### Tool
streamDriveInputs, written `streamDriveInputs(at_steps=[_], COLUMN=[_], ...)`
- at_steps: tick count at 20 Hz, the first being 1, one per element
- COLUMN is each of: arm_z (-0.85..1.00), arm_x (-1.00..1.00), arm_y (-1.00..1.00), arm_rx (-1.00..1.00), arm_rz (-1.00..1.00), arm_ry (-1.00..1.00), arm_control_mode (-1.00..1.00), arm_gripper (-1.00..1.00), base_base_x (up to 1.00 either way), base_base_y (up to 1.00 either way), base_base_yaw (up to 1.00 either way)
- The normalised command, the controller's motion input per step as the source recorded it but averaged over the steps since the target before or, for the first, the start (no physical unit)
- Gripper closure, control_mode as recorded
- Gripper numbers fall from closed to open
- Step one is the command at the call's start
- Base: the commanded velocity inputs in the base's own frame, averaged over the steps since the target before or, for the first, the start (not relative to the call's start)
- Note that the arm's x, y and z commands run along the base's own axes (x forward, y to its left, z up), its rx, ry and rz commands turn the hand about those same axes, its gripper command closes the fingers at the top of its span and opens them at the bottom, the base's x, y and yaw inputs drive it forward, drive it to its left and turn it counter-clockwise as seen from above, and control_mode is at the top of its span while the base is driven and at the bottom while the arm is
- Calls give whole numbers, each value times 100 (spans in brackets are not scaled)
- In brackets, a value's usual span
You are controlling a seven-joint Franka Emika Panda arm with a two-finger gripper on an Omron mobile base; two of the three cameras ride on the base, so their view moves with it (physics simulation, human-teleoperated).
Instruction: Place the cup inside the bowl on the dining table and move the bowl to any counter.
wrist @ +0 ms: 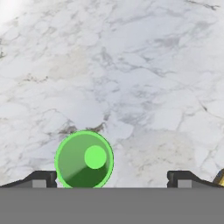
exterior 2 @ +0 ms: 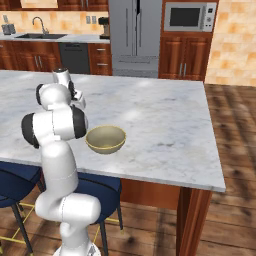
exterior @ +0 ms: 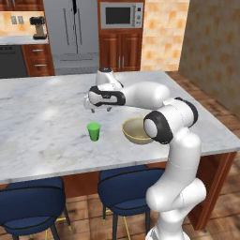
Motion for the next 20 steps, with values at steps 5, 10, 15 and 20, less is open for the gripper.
streamDriveInputs(at_steps=[5, 10, 15, 20], arm_z=[-2, 0, 0, -13], arm_x=[0, -5, -8, -1], arm_y=[13, 9, 0, 0], arm_rx=[0, 0, 0, 0], arm_rz=[0, 0, 0, 0], arm_ry=[0, 0, 0, 0], arm_control_mode=[-100, -100, -100, -100], arm_gripper=[-100, -100, -100, -100], base_base_x=[0, 0, 0, 0], base_base_y=[0, 0, 0, 0], base_base_yaw=[0, 0, 0, 0])
